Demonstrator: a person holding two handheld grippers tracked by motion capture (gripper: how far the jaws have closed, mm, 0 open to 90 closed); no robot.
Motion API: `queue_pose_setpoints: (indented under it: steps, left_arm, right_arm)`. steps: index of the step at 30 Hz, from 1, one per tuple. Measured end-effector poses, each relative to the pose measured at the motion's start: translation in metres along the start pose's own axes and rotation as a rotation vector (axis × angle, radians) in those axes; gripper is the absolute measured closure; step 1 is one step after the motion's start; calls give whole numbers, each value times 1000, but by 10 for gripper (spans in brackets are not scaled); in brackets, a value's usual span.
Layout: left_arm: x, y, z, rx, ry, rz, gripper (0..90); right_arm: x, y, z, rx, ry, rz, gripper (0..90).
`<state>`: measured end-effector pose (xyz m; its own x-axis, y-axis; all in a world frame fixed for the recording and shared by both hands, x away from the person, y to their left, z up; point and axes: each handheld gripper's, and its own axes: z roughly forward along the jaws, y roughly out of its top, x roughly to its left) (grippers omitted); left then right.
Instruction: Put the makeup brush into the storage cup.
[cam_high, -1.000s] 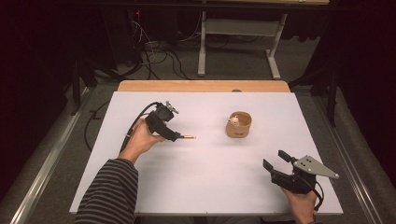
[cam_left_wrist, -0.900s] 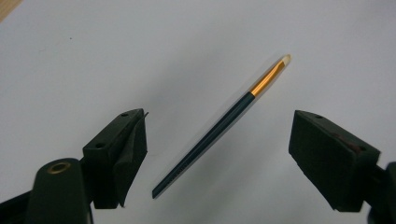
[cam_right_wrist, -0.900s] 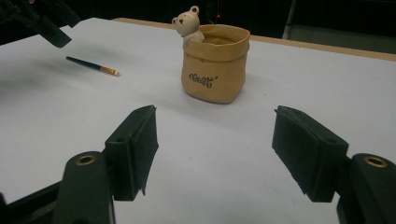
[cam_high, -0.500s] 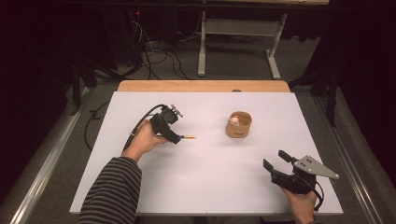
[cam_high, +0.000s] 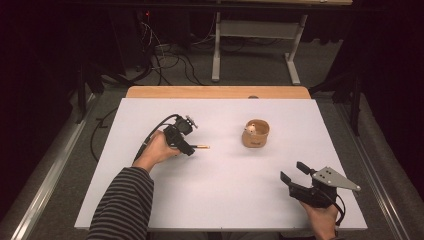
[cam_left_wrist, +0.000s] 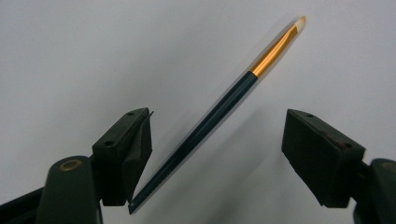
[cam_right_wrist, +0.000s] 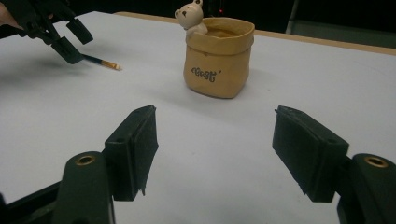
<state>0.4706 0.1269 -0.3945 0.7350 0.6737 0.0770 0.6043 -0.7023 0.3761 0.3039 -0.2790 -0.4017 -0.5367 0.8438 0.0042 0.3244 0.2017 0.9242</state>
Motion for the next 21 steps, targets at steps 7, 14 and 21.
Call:
queue_pose_setpoints:
  steps: [7,14,21]
  left_arm:
    - [-1,2,6,13,-13,-3,262]
    - [-1,3,9,6,-30,-21,307]
    - [2,3,12,19,-43,-35,343]
  right_arm:
    - [0,0,-1,1,1,3,329]
    - [0,0,-1,0,1,0,329]
    - [0,0,0,-1,10,-10,330]
